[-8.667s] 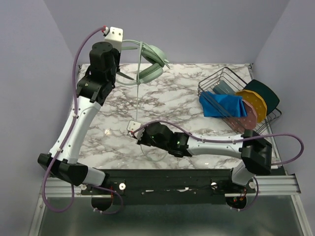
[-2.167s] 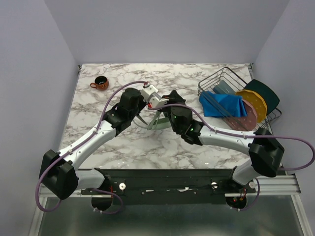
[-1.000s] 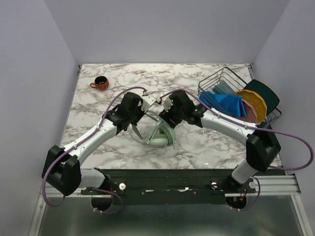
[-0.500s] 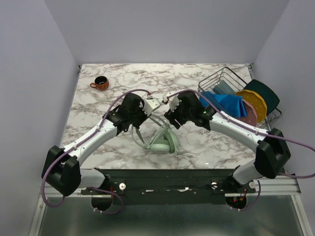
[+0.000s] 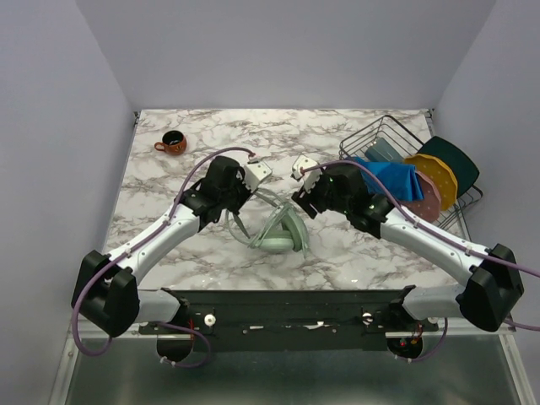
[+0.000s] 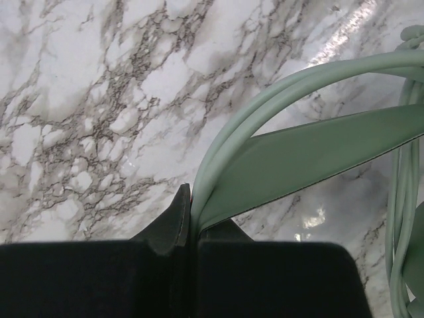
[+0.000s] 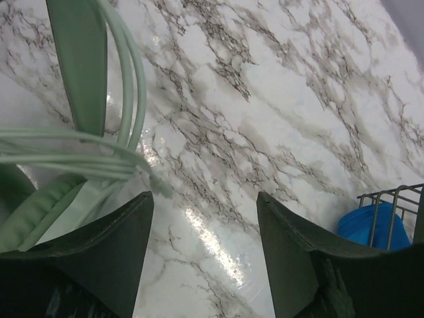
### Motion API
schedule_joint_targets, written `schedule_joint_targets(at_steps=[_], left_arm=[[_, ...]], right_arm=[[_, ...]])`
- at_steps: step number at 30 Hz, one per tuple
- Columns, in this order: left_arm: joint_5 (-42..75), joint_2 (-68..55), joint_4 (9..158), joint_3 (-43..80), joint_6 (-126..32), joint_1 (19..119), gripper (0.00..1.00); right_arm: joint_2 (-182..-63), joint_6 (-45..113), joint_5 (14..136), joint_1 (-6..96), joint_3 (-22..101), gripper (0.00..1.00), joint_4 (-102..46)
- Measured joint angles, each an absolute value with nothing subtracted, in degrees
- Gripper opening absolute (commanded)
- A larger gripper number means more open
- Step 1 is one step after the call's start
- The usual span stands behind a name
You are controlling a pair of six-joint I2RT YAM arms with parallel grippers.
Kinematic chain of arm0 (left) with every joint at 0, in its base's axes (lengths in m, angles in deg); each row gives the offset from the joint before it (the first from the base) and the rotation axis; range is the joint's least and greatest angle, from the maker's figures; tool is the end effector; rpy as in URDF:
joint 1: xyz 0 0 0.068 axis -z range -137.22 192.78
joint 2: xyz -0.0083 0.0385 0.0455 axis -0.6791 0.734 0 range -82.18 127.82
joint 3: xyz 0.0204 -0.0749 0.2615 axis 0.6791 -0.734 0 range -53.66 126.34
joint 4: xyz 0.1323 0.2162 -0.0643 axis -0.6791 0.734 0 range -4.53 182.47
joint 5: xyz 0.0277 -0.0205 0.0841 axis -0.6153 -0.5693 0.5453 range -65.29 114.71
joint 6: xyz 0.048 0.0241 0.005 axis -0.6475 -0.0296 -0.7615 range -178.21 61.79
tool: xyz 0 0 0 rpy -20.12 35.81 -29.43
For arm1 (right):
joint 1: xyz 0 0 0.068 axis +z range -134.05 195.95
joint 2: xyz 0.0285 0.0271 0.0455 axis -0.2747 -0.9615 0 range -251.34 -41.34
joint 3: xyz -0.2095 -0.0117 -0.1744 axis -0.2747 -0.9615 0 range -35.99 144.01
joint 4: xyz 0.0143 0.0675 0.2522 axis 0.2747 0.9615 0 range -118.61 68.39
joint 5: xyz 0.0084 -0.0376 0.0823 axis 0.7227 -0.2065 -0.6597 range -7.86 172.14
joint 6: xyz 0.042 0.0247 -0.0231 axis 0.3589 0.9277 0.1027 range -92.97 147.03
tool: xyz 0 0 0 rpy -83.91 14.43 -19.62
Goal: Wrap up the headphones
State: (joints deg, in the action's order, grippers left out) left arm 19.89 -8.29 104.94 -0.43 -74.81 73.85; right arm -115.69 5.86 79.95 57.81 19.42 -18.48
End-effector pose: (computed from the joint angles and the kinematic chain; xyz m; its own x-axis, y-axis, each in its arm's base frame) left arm 0.2391 -0.1476 0.2662 -0.3663 0.5531 -0.7482 0.7033 0.6911 0.1666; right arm 0.2192 0.1985 0.2917 -0.0874 -0.5630 -0.8218 -0.7758 0.5560 -0.2984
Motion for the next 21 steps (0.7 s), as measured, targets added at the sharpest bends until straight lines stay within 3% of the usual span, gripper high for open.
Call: schedule_joint_targets(at_steps=[11, 21], left_arm=[[22.6, -6.9, 96.3, -2.5, -71.8, 59.5, 0.00], [19.3, -6.3, 92.6, -8.8, -72.6, 39.6, 0.00]], right_arm=[[-115.7, 12.9, 80.8, 57.8, 18.4, 0.72, -19.1], [-115.1, 15.4, 82.3, 57.8, 15.2, 0.72, -19.1]])
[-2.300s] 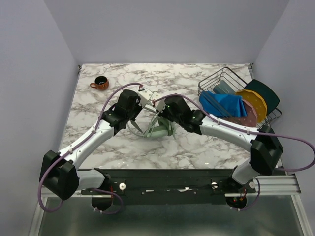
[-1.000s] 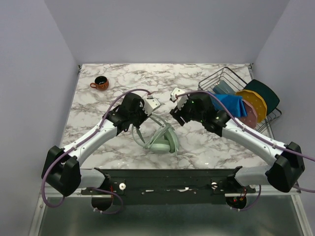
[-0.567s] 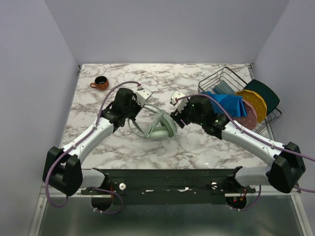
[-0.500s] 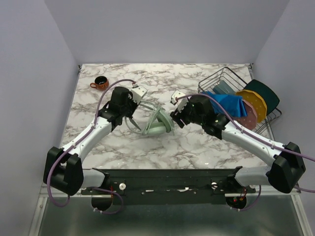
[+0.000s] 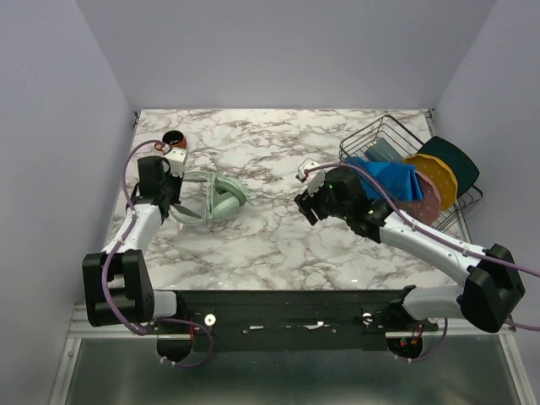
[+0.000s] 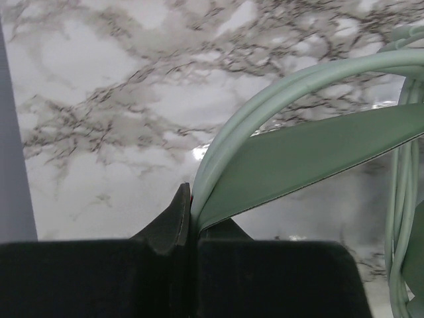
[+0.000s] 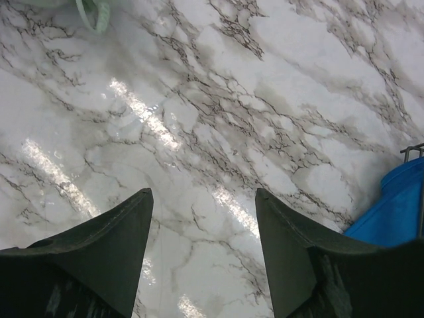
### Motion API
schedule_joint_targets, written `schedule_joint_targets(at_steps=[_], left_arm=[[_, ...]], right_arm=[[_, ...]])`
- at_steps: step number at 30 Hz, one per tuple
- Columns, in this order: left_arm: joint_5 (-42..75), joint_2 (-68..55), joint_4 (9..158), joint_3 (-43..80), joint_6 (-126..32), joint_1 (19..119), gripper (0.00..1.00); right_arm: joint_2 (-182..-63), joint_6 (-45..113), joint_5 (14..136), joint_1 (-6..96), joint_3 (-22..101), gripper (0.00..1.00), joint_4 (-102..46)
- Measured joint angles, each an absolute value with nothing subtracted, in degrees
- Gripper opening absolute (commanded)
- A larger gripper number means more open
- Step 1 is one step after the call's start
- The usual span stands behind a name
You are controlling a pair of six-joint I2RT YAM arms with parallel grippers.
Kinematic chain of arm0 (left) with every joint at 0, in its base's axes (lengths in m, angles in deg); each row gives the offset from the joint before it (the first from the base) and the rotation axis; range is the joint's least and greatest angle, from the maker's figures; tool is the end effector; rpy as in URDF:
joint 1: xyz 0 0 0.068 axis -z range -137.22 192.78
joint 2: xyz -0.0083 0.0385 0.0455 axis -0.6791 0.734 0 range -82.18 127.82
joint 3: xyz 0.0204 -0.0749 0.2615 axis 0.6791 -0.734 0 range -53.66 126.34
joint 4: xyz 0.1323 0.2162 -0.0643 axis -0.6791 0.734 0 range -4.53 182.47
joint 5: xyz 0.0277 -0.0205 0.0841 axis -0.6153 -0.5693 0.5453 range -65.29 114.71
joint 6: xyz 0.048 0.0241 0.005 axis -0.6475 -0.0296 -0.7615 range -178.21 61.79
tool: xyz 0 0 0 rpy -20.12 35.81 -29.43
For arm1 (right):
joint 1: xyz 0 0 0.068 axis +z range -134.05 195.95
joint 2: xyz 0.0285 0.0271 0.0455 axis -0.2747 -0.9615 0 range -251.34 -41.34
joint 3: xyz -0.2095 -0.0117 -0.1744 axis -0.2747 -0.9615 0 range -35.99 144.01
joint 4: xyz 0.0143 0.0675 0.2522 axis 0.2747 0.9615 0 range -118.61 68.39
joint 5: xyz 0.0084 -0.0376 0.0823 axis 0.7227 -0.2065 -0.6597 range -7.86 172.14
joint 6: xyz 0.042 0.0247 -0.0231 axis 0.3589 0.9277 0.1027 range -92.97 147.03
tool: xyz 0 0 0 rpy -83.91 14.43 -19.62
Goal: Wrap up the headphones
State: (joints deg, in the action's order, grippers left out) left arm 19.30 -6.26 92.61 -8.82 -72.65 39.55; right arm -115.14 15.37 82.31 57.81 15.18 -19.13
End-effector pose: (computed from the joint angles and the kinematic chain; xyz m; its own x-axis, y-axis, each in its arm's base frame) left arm 0.2824 0.0126 0.2267 -0.5937 0.2152 -0.7754 0.1713 0.9753 0.1395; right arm 0.2147 0.1925 0.2699 -0.2530 -0.4982 -0.8293 -0.7318 0.6593 -0.1728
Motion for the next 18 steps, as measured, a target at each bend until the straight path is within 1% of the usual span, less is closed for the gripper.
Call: schedule_joint_targets(at_steps=[5, 8, 12, 18], left_arm=[[15.8, -5.8, 91.2, -10.1, -73.7, 29.6, 0.00], [14.0, -4.1, 89.7, -10.1, -73.9, 25.4, 0.00], [11.7, -0.5, 87.8, -10.1, -74.0, 21.0, 0.00], [10.7, 4.6, 84.8, -10.1, -74.0, 17.3, 0.00]], right_arm=[[-115.1, 15.6, 82.5, 57.8, 14.6, 0.72, -19.1], [-115.1, 15.6, 82.5, 57.8, 14.5, 0.72, -19.1], [-115.1, 15.7, 82.5, 57.8, 14.2, 0.72, -19.1], [-115.1, 15.6, 82.5, 57.8, 13.8, 0.72, -19.1]])
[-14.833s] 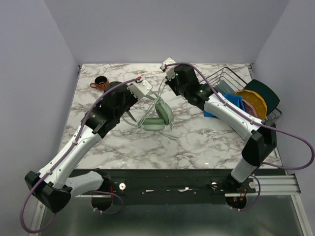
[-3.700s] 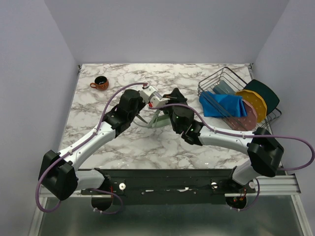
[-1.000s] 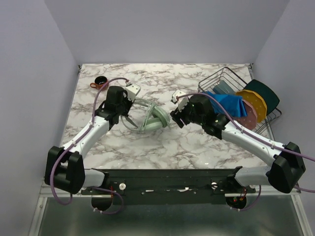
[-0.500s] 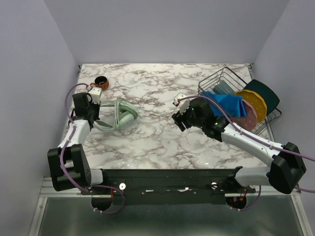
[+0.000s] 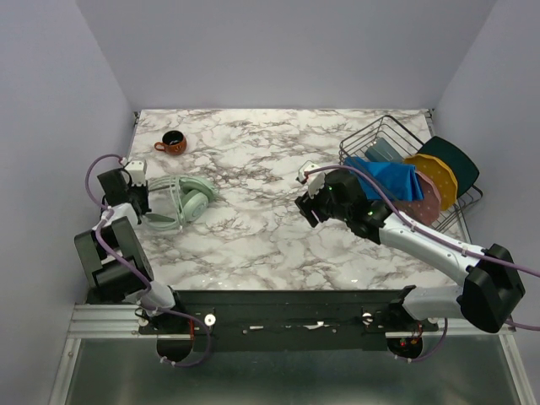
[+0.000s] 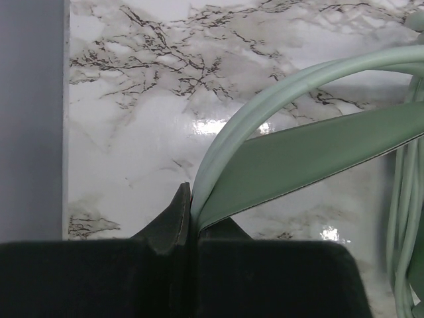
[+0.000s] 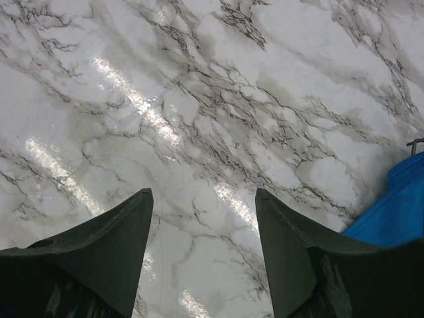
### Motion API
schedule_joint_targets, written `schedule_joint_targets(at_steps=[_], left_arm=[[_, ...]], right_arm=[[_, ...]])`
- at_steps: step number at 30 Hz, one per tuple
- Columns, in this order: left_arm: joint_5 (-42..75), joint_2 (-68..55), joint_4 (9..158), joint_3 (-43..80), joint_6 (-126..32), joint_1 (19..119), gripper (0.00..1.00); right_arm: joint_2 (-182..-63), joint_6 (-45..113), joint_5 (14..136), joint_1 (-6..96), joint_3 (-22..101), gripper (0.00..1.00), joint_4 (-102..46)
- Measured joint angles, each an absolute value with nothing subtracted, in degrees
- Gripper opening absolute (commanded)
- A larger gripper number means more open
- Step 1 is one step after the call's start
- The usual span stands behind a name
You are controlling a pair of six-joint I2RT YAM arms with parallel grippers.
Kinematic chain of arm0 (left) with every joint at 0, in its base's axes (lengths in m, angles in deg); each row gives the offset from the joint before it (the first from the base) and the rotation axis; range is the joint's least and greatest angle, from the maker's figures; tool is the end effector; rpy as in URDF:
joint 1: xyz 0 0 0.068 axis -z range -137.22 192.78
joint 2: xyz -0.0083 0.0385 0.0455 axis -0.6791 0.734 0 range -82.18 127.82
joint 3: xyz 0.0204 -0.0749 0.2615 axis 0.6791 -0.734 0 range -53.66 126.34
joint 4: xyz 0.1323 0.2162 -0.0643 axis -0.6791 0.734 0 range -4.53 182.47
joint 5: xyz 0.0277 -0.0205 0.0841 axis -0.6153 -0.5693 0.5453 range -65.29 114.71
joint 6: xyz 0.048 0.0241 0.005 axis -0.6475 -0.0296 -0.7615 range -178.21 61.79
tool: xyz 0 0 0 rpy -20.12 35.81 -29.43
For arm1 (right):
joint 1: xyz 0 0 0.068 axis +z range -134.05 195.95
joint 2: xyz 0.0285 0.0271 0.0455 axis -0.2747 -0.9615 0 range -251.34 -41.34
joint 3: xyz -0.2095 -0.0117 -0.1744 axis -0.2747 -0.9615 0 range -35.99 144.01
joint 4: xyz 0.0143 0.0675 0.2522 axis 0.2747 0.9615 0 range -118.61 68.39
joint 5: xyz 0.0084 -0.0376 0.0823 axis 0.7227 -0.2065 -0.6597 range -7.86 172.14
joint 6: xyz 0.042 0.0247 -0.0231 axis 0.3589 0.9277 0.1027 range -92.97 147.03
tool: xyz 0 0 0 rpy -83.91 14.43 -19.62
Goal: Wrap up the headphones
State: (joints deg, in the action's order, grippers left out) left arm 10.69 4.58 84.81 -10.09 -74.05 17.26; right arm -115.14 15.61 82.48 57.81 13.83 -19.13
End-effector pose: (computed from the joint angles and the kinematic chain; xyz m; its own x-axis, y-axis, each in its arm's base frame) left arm 0.2788 0.1235 0.1797 -0.6569 -0.0201 -0.7537 -0.0806 0.9958 0.0437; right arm 0.2130 0.1908 0.2618 -0.2709 -0.5087 -0.8172 -0.7319 0.6603 -0.1684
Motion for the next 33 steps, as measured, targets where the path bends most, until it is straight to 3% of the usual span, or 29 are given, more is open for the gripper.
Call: schedule_joint_targets(at_steps=[2, 4, 7, 11, 20, 28, 30, 31, 32, 33], left_arm=[[10.2, 5.9, 83.7, -10.1, -73.8, 16.5, 0.00], [9.7, 7.1, 82.5, -10.1, -73.6, 15.7, 0.06], [9.3, 8.1, 81.2, -10.1, -73.8, 15.4, 0.23], [9.0, 8.7, 80.1, -10.1, -74.1, 15.4, 0.54], [11.2, 8.8, 79.7, -8.7, -74.5, 15.4, 0.69], [13.5, 3.9, 86.8, -4.3, -77.2, 15.4, 0.71], [13.5, 2.2, 88.9, -3.4, -78.0, 15.4, 0.76], [13.5, 1.3, 89.7, -3.2, -78.3, 15.4, 0.82], [13.5, 0.3, 91.1, -3.1, -78.7, 15.6, 0.97], [13.7, -0.5, 92.2, -2.9, -79.0, 15.8, 0.99]], right_arm=[[-115.1, 15.6, 82.5, 57.8, 13.7, 0.72, -19.1], [-115.2, 15.6, 82.5, 57.8, 13.6, 0.72, -19.1], [-115.2, 15.5, 82.8, 57.8, 13.5, 0.72, -19.1], [-115.4, 15.5, 82.9, 57.8, 13.5, 0.72, -19.2], [-115.7, 15.4, 82.9, 57.8, 13.5, 0.72, -19.1], [-115.7, 15.4, 82.9, 57.8, 13.5, 0.72, -19.1], [-115.6, 15.4, 83.0, 57.8, 13.5, 0.72, -19.1], [-115.4, 15.4, 83.1, 57.8, 13.5, 0.72, -19.1], [-115.0, 15.5, 83.4, 57.8, 13.3, 0.72, -19.1], [-114.6, 15.7, 83.7, 57.8, 13.1, 0.73, -19.1]])
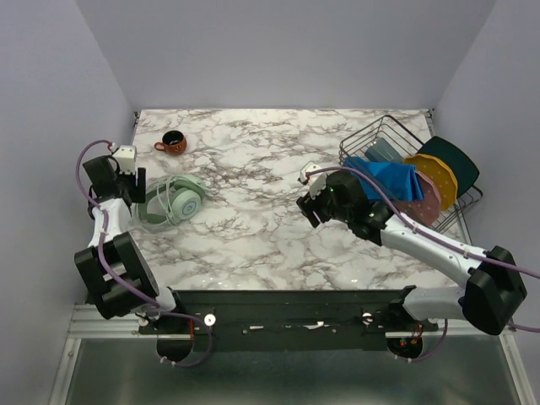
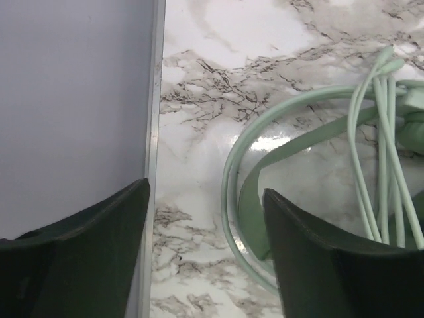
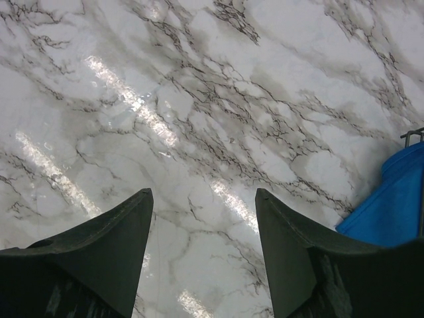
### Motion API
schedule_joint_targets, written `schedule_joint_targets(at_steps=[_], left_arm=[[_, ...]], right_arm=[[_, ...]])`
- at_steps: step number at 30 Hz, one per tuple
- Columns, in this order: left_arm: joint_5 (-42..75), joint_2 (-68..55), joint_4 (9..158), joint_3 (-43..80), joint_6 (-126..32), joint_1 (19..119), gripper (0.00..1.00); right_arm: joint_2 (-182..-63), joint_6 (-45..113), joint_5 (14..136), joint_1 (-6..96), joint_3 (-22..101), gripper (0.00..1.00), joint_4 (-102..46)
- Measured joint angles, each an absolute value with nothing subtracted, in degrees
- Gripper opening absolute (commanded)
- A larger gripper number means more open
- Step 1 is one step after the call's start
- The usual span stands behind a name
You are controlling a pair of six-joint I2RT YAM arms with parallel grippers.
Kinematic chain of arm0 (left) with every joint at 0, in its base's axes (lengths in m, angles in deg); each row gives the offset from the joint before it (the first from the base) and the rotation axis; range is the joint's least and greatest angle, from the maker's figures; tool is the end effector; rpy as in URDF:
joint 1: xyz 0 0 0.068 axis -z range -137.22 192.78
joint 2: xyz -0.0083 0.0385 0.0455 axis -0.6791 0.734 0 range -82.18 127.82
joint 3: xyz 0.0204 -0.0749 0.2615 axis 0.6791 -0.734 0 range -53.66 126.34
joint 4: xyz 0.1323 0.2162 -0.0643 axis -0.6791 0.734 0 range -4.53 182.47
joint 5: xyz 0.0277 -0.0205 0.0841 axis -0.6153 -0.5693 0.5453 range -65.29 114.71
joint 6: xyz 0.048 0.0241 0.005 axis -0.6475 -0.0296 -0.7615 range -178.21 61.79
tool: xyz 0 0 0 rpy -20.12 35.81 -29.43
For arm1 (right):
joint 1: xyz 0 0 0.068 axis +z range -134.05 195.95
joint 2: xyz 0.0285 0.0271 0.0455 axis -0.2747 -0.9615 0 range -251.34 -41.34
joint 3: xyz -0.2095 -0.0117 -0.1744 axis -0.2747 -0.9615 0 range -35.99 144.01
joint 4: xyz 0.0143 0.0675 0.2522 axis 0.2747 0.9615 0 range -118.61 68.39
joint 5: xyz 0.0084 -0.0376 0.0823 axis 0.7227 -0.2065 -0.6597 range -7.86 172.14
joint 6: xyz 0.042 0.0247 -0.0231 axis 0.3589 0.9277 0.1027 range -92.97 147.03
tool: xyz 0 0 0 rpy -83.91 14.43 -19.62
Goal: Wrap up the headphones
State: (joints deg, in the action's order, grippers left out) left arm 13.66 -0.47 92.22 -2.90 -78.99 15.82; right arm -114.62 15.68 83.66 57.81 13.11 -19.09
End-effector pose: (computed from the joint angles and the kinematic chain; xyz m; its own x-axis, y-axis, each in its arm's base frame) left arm 0.2787 0.1341 0.2335 -0.6195 0.0756 -0.7814 -0.0963 0.9805 0.1712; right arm 0.2115 0.1884 0.2599 -0.2769 -0.5124 -0.8129 -0.7193 0.6714 -0.1782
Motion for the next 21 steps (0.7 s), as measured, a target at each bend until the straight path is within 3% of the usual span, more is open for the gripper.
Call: schedule_joint_targets(at_steps=[6, 12, 21], left_arm=[[15.6, -11.8, 99.3, -4.4, -82.4, 19.8, 0.99], [15.7, -28.0, 106.0, -9.1, -85.9, 32.6, 0.99], [14.3, -37.5, 114.5, -18.9, -84.9, 41.4, 0.99]], right_arm=[[-109.9, 18.3, 87.8, 57.8, 10.4, 0.74, -19.1], [-104.1, 22.5, 95.2, 57.4, 5.4, 0.78, -19.1], [-89.7, 28.6, 103.7, 56.3, -5.2, 0.87, -19.1]])
